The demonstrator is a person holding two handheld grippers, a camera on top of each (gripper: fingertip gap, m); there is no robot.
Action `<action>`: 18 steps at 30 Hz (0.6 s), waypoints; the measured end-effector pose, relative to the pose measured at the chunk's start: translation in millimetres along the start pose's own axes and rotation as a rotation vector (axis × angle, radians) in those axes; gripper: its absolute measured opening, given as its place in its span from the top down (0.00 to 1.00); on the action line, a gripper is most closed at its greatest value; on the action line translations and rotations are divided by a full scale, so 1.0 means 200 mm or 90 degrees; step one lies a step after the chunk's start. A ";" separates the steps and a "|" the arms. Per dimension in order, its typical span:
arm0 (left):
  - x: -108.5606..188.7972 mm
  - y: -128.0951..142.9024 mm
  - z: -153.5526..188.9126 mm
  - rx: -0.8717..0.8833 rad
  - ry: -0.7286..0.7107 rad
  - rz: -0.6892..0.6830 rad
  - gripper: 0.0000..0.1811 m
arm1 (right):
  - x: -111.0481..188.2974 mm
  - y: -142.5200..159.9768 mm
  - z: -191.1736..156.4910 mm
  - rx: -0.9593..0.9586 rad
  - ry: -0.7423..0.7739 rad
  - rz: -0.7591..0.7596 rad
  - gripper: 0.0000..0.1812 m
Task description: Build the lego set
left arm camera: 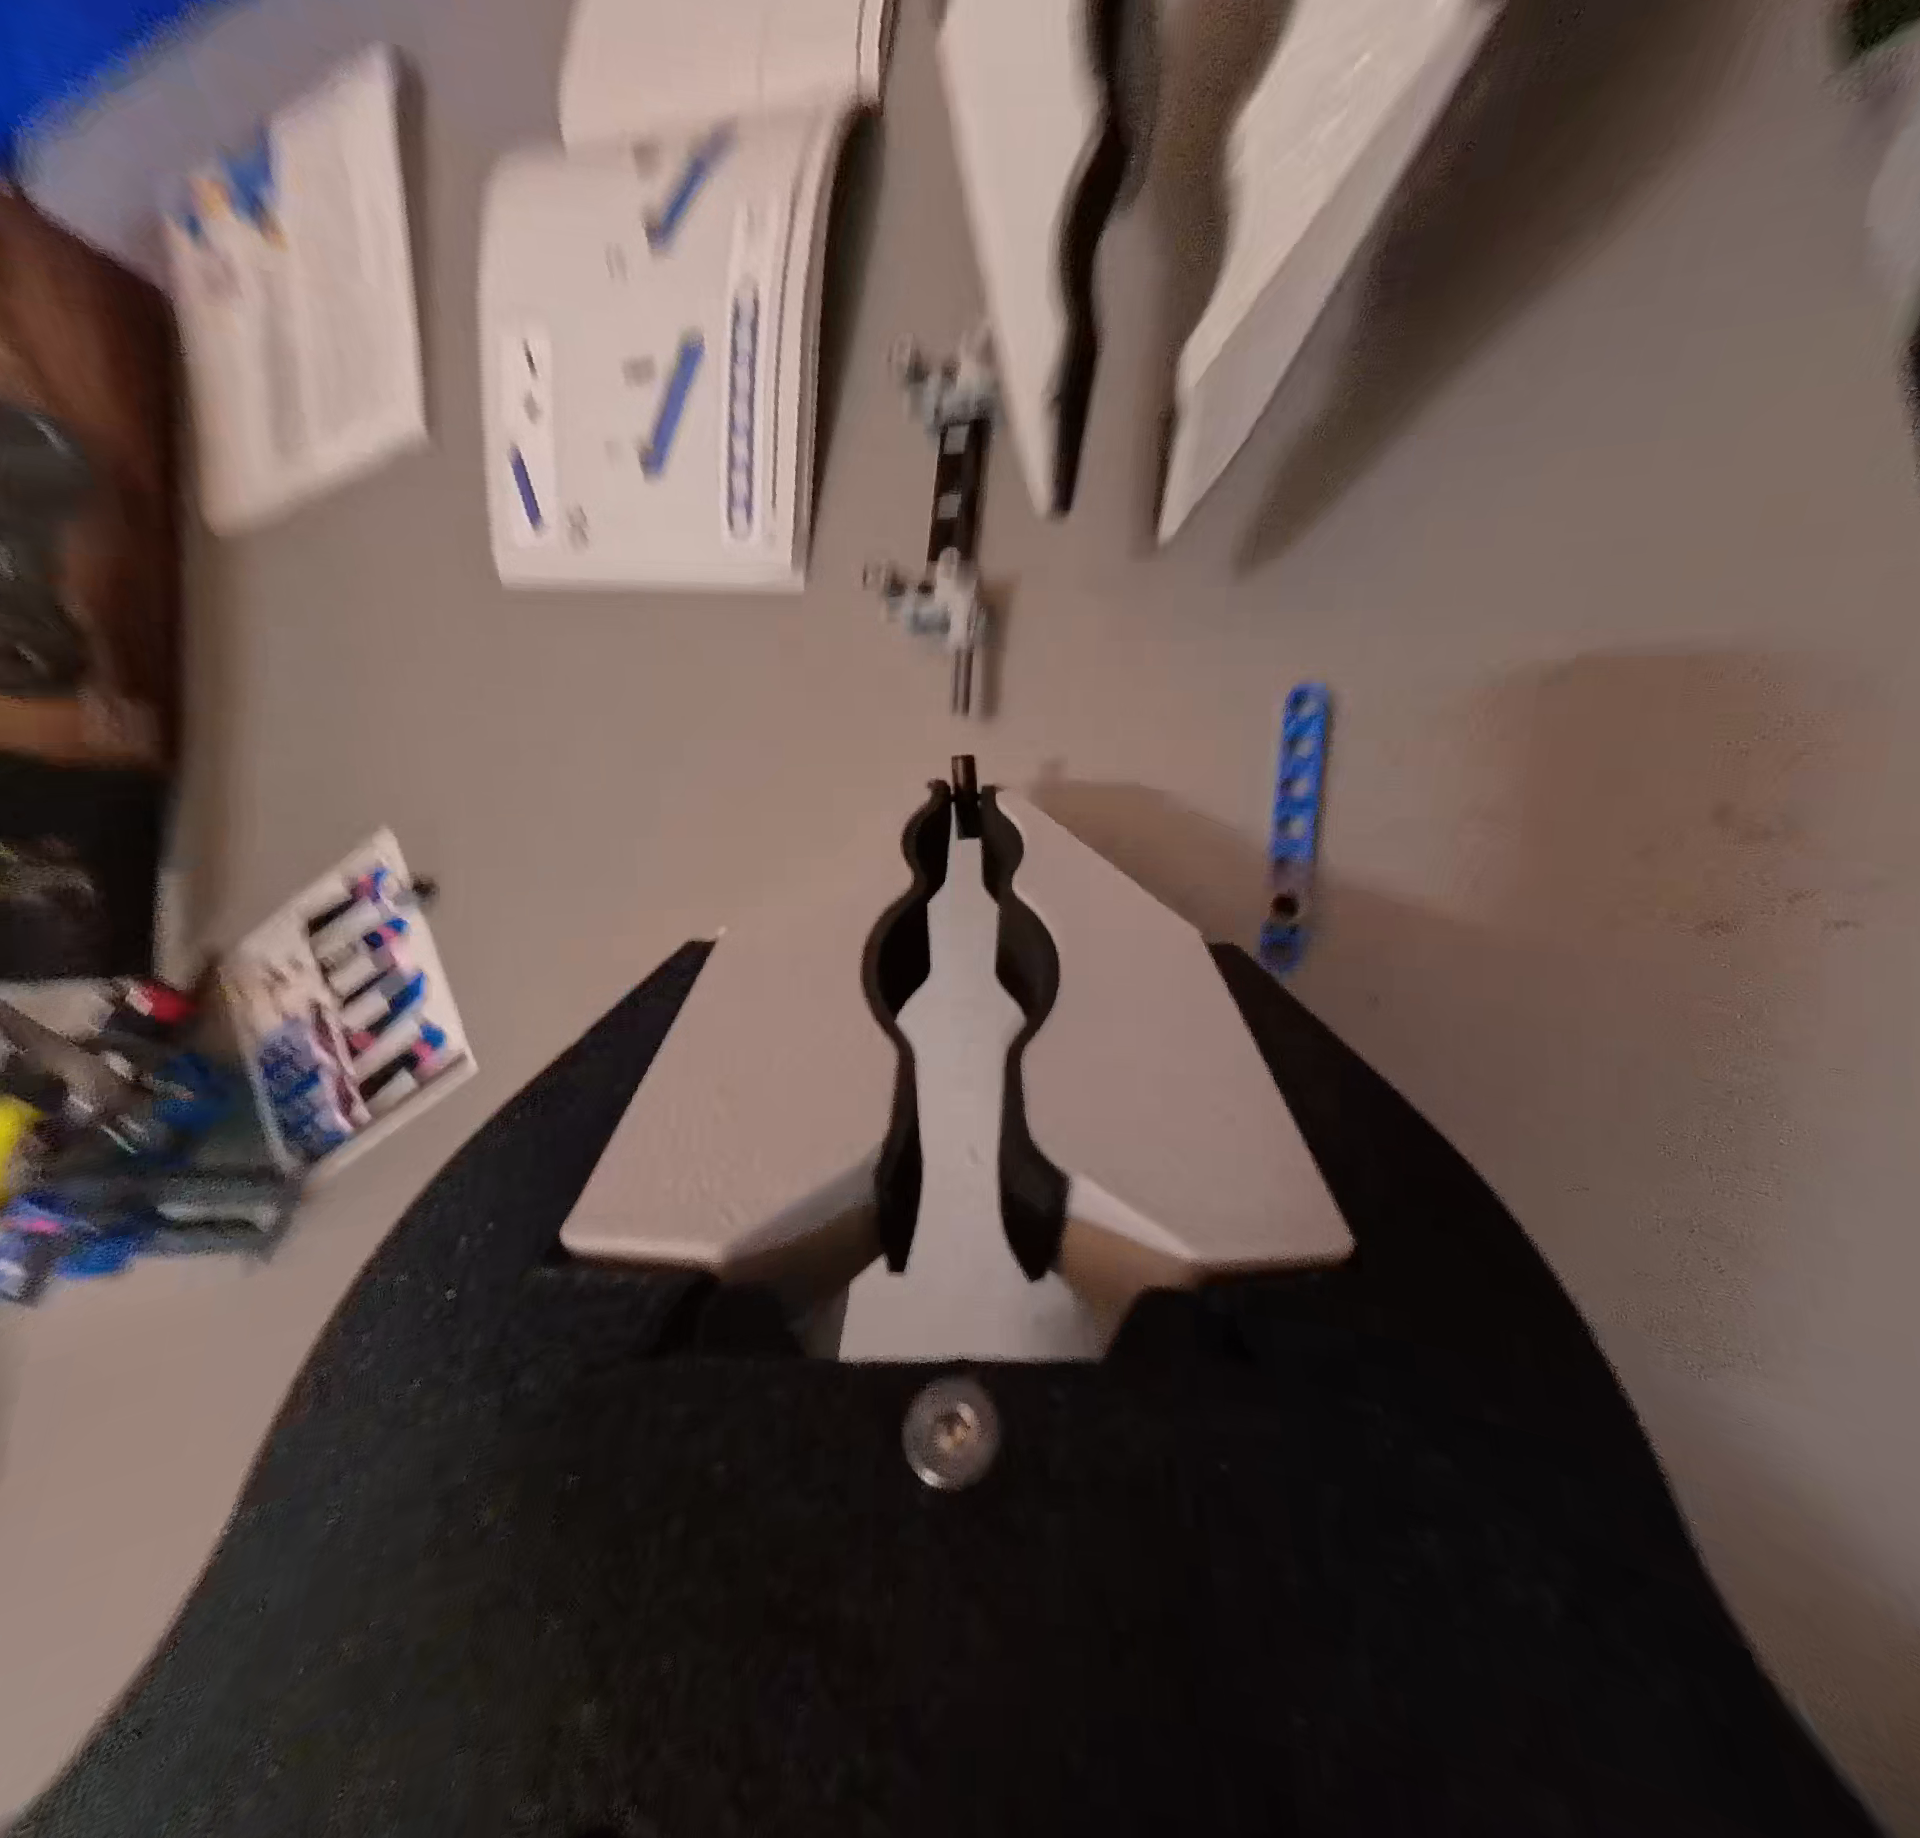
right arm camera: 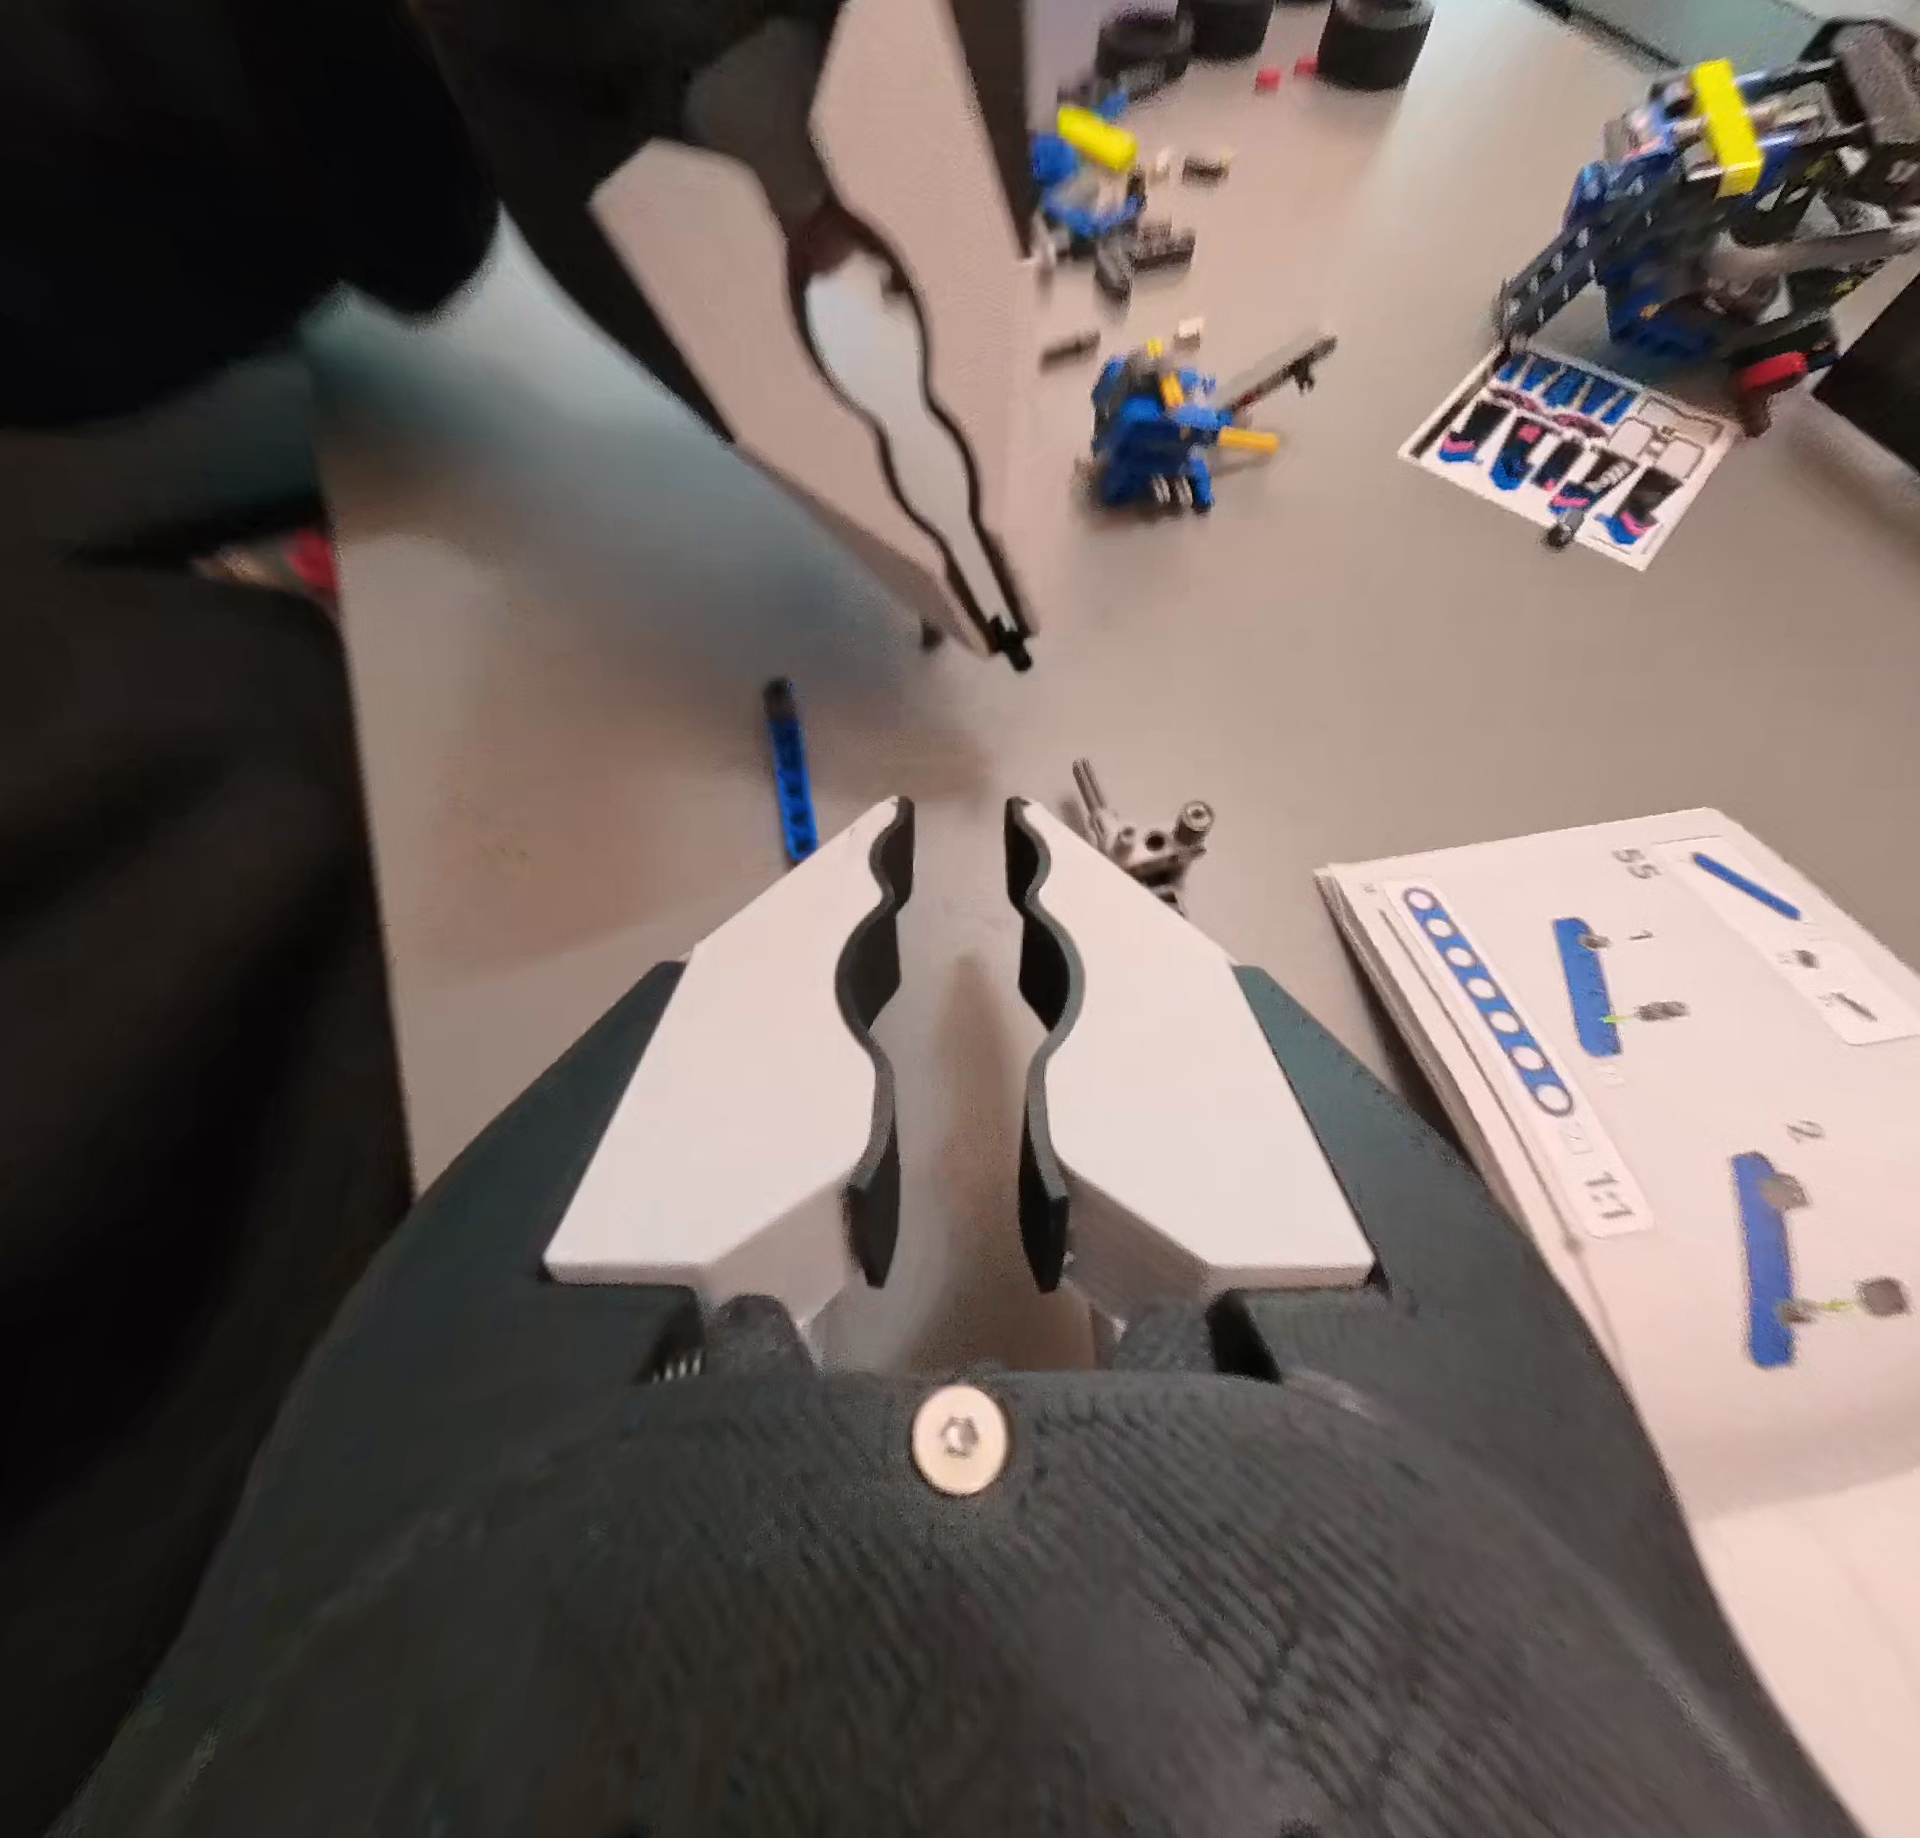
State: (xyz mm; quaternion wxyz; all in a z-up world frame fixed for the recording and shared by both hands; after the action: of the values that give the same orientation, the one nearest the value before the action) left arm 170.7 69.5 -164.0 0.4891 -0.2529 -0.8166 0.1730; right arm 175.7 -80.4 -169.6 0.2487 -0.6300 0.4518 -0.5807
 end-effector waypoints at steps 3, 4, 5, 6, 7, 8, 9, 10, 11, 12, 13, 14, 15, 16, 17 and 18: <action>0.08 -0.14 0.04 -0.102 -0.086 0.064 0.99 | 0.04 -0.05 0.01 -0.112 -0.076 0.109 0.89; 0.09 -0.16 0.05 -0.135 -0.113 0.067 0.99 | 0.06 -0.07 0.01 -0.147 -0.106 0.138 0.90; 0.11 -0.19 0.06 -0.161 -0.135 0.067 0.99 | 0.07 -0.07 0.01 -0.177 -0.134 0.154 0.91; 0.12 -0.20 0.07 -0.181 -0.149 0.068 0.99 | 0.07 -0.07 0.01 -0.196 -0.155 0.155 0.91; 0.12 -0.21 0.07 -0.191 -0.159 0.067 0.99 | 0.06 -0.07 0.00 -0.207 -0.168 0.149 0.90; 0.12 -0.22 0.08 -0.194 -0.162 0.065 0.99 | 0.06 -0.07 0.00 -0.211 -0.180 0.149 0.89; 0.13 -0.23 0.09 -0.199 -0.162 0.066 0.99 | 0.05 -0.07 -0.01 -0.217 -0.198 0.156 0.89; 0.13 -0.24 0.10 -0.207 -0.166 0.070 0.99 | 0.05 -0.08 -0.02 -0.230 -0.212 0.167 0.91; 0.13 -0.24 0.10 -0.215 -0.174 0.072 0.99 | 0.05 -0.09 -0.02 -0.239 -0.223 0.176 0.92; 0.13 -0.25 0.10 -0.223 -0.178 0.073 0.99 | 0.05 -0.09 -0.02 -0.243 -0.223 0.176 0.93; 0.14 -0.25 0.10 -0.227 -0.183 0.074 0.99 | 0.05 -0.08 -0.02 -0.243 -0.219 0.173 0.96; 0.14 -0.25 0.10 -0.230 -0.190 0.075 0.99 | 0.05 -0.08 -0.01 -0.244 -0.219 0.174 0.97; 0.14 -0.25 0.10 -0.234 -0.194 0.073 0.99 | 0.05 -0.08 -0.01 -0.246 -0.220 0.175 0.98; 0.15 -0.25 0.10 -0.239 -0.196 0.071 0.99 | 0.04 -0.08 -0.02 -0.242 -0.217 0.176 0.98; 0.15 -0.25 0.10 -0.243 -0.200 0.072 0.99 | 0.04 -0.08 -0.02 -0.233 -0.212 0.179 0.98; 0.15 -0.25 0.11 -0.248 -0.204 0.078 0.99 | 0.05 -0.09 -0.02 -0.222 -0.212 0.183 0.98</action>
State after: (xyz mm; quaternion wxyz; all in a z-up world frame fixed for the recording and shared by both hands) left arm 127.9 46.4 -125.7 0.2838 -0.3606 -0.8849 0.0796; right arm 175.5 -79.7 -149.1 0.2874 -0.6794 0.5826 -0.3412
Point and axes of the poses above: each gripper's, where its closed fingertips meet, x back along the fingers, y out of its underside, z = x × y across the jaws, the point moved 8 cm from there along x, back along the fingers, and after that the axes turned 12 degrees about -x, right-handed, at the moved point
